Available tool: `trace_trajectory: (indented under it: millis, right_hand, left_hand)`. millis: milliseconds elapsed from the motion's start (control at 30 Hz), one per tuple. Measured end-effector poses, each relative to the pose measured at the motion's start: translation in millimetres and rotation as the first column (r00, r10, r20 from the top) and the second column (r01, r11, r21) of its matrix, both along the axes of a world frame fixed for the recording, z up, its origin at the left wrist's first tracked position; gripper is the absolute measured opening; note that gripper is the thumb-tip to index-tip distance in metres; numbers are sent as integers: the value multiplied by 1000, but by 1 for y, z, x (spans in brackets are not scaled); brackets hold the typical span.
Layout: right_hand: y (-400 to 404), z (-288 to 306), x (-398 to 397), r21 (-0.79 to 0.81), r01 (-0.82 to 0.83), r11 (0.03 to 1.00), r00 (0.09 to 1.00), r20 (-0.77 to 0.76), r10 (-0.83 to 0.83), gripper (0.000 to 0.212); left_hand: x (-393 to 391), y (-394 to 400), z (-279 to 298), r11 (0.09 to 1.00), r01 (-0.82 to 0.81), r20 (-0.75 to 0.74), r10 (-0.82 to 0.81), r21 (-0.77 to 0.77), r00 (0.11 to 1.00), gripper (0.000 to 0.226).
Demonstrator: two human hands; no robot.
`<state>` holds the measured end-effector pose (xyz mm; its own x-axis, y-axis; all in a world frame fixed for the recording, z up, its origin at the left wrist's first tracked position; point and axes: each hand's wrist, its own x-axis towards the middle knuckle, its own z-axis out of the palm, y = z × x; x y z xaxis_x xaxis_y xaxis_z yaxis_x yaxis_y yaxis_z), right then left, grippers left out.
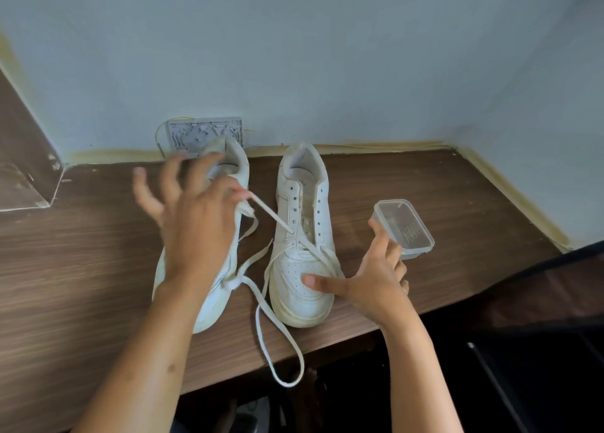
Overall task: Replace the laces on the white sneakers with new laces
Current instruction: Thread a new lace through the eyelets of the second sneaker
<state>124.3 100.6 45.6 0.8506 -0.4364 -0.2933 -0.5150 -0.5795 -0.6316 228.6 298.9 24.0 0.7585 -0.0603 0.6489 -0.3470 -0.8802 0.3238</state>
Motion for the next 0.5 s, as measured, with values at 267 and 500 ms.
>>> trace_trajectory:
  millis: [267,500]
  right_hand:
    - [0,1,1,8,-3,1000,1000,6,3,147]
    - [0,0,1,12,-3,1000,1000,13,2,147]
  left_hand:
    - [1,-2,3,968,248,5,-248,26,969,27]
    - [-8,-22,-2,905,411,-4,-413,106,911,16]
